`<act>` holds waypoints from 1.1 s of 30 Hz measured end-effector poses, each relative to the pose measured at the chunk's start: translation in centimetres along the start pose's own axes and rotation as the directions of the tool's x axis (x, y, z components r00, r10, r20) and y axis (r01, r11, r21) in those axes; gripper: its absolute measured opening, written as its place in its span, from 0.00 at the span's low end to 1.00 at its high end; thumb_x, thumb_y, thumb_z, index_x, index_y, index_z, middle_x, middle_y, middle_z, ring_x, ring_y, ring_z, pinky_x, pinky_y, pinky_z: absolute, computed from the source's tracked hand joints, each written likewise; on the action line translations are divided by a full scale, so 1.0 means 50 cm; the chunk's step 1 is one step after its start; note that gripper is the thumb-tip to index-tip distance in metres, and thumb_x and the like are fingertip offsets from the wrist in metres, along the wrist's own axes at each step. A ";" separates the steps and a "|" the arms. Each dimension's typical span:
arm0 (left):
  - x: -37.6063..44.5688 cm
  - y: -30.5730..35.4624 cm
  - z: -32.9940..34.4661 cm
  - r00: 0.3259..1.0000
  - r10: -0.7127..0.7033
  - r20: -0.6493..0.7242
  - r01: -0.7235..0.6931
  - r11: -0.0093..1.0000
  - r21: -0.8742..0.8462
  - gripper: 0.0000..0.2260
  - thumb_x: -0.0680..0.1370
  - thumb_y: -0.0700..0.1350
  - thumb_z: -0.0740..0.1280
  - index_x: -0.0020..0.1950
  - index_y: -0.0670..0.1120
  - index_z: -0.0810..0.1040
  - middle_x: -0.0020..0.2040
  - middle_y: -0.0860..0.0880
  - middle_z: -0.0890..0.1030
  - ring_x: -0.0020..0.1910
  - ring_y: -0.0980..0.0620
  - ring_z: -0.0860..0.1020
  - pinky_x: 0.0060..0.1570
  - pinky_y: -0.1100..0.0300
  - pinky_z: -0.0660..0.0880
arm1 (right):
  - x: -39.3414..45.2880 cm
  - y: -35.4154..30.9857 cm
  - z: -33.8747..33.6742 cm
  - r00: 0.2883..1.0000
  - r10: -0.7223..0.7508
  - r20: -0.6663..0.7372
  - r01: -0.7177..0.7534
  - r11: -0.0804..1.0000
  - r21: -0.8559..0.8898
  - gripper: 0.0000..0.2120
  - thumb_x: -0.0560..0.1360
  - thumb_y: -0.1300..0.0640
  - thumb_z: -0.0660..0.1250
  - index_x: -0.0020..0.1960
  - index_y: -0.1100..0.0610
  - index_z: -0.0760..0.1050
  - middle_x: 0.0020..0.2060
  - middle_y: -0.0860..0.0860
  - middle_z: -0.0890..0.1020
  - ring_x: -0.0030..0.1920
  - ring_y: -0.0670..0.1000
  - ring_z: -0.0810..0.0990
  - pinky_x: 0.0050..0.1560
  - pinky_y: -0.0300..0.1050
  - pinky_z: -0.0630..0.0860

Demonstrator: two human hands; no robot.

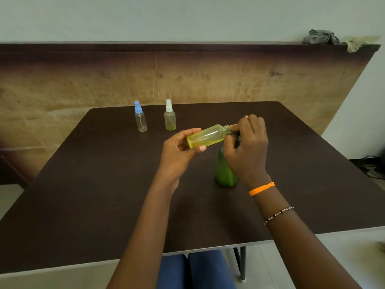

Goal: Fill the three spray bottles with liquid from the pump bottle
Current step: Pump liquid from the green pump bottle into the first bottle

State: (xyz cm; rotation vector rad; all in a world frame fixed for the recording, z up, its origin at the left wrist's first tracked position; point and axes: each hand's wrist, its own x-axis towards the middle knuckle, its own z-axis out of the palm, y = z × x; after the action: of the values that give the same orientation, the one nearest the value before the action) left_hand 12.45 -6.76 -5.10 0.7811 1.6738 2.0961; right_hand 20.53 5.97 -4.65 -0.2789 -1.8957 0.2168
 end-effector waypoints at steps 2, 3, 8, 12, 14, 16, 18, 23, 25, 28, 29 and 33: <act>-0.001 0.004 0.001 1.000 0.005 0.004 -0.005 1.000 -0.006 0.19 0.69 0.30 0.71 0.55 0.47 0.78 0.50 0.50 0.82 0.50 0.56 0.79 0.47 0.68 0.76 | 0.012 -0.007 -0.008 1.000 0.010 0.020 -0.010 1.000 0.011 0.04 0.66 0.63 0.58 0.35 0.63 0.70 0.34 0.58 0.71 0.37 0.55 0.66 0.37 0.41 0.61; -0.001 0.004 0.001 1.000 0.008 0.004 -0.008 1.000 -0.007 0.19 0.69 0.30 0.71 0.55 0.47 0.78 0.51 0.50 0.82 0.50 0.56 0.79 0.48 0.68 0.76 | 0.015 -0.010 -0.011 1.000 0.014 0.023 -0.014 1.000 0.006 0.05 0.66 0.62 0.58 0.35 0.63 0.69 0.34 0.58 0.71 0.37 0.55 0.66 0.37 0.39 0.60; 0.001 -0.006 -0.001 1.000 0.008 0.003 -0.008 1.000 -0.002 0.19 0.68 0.30 0.71 0.54 0.49 0.78 0.51 0.50 0.82 0.51 0.57 0.79 0.47 0.68 0.75 | -0.009 -0.004 0.007 1.000 0.011 -0.023 -0.012 0.997 -0.072 0.03 0.65 0.68 0.59 0.37 0.65 0.71 0.36 0.61 0.73 0.38 0.60 0.69 0.39 0.47 0.67; 0.002 -0.013 0.001 1.000 -0.003 -0.006 0.003 1.000 0.012 0.19 0.68 0.30 0.72 0.53 0.50 0.78 0.51 0.50 0.82 0.52 0.55 0.80 0.48 0.66 0.76 | -0.020 0.013 0.022 0.998 0.003 -0.059 -0.006 0.999 -0.047 0.06 0.66 0.67 0.58 0.38 0.66 0.73 0.37 0.63 0.75 0.38 0.62 0.70 0.48 0.51 0.72; 0.001 -0.014 0.001 1.000 -0.004 -0.002 0.004 1.000 0.016 0.19 0.68 0.31 0.72 0.52 0.51 0.78 0.51 0.50 0.82 0.52 0.55 0.80 0.49 0.66 0.76 | -0.023 0.009 0.020 0.998 0.020 -0.051 -0.021 0.999 -0.025 0.06 0.66 0.66 0.58 0.38 0.67 0.73 0.37 0.62 0.75 0.37 0.62 0.71 0.50 0.50 0.71; 0.000 -0.010 0.000 1.000 -0.003 0.005 0.003 1.000 0.009 0.19 0.68 0.31 0.72 0.52 0.51 0.78 0.51 0.50 0.82 0.52 0.55 0.80 0.49 0.66 0.76 | -0.021 0.001 0.013 0.999 0.031 -0.039 -0.032 0.999 -0.018 0.06 0.66 0.65 0.58 0.38 0.66 0.73 0.37 0.61 0.74 0.38 0.61 0.70 0.49 0.48 0.70; -0.002 -0.003 0.000 1.000 -0.001 0.006 0.001 1.000 0.006 0.19 0.69 0.31 0.72 0.52 0.51 0.78 0.51 0.51 0.82 0.52 0.55 0.80 0.49 0.66 0.76 | -0.010 -0.008 0.003 0.999 0.036 -0.018 -0.036 0.999 -0.019 0.05 0.66 0.64 0.59 0.38 0.65 0.72 0.36 0.60 0.73 0.39 0.58 0.68 0.45 0.45 0.68; -0.002 0.000 0.004 1.000 0.010 0.007 -0.010 1.000 -0.001 0.19 0.69 0.30 0.71 0.52 0.50 0.78 0.50 0.51 0.82 0.51 0.56 0.79 0.48 0.67 0.76 | -0.002 -0.018 -0.002 0.997 0.074 -0.028 -0.075 0.996 -0.044 0.04 0.67 0.65 0.57 0.37 0.64 0.71 0.36 0.58 0.73 0.40 0.54 0.66 0.39 0.43 0.64; -0.001 -0.006 0.002 1.000 0.005 0.011 -0.005 1.000 -0.003 0.19 0.69 0.30 0.71 0.52 0.51 0.79 0.51 0.51 0.82 0.52 0.56 0.79 0.48 0.67 0.76 | -0.015 -0.011 0.010 0.996 0.043 -0.079 -0.049 0.995 -0.084 0.06 0.68 0.68 0.57 0.37 0.65 0.72 0.37 0.61 0.74 0.41 0.56 0.67 0.43 0.47 0.69; -0.002 -0.015 0.001 1.000 -0.017 0.001 0.017 1.000 0.008 0.19 0.69 0.31 0.72 0.52 0.51 0.79 0.51 0.51 0.82 0.52 0.56 0.80 0.49 0.66 0.76 | -0.024 0.006 0.026 0.991 -0.004 -0.132 -0.011 0.994 -0.112 0.08 0.70 0.70 0.56 0.36 0.67 0.73 0.36 0.63 0.75 0.42 0.57 0.67 0.47 0.49 0.71; -0.002 -0.016 0.001 1.000 -0.019 -0.002 0.019 1.000 0.012 0.19 0.69 0.31 0.71 0.53 0.50 0.78 0.50 0.52 0.82 0.51 0.57 0.80 0.49 0.67 0.76 | -0.025 0.007 0.027 0.991 -0.008 -0.137 -0.007 0.994 -0.112 0.09 0.70 0.70 0.56 0.36 0.67 0.73 0.35 0.63 0.75 0.42 0.57 0.67 0.47 0.49 0.72; -0.005 -0.008 0.001 1.000 -0.010 -0.005 0.010 1.000 0.005 0.19 0.69 0.30 0.71 0.55 0.48 0.78 0.50 0.51 0.82 0.49 0.57 0.80 0.47 0.68 0.76 | -0.022 -0.002 0.018 0.994 0.000 -0.112 -0.011 0.995 -0.102 0.08 0.68 0.69 0.55 0.36 0.66 0.72 0.35 0.61 0.74 0.41 0.56 0.66 0.55 0.54 0.72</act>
State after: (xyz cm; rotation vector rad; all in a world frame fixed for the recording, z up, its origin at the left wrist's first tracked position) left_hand 12.66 -6.77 -5.52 0.7689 1.6826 2.0894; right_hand 20.04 5.51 -5.91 -0.3590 -1.7975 0.1051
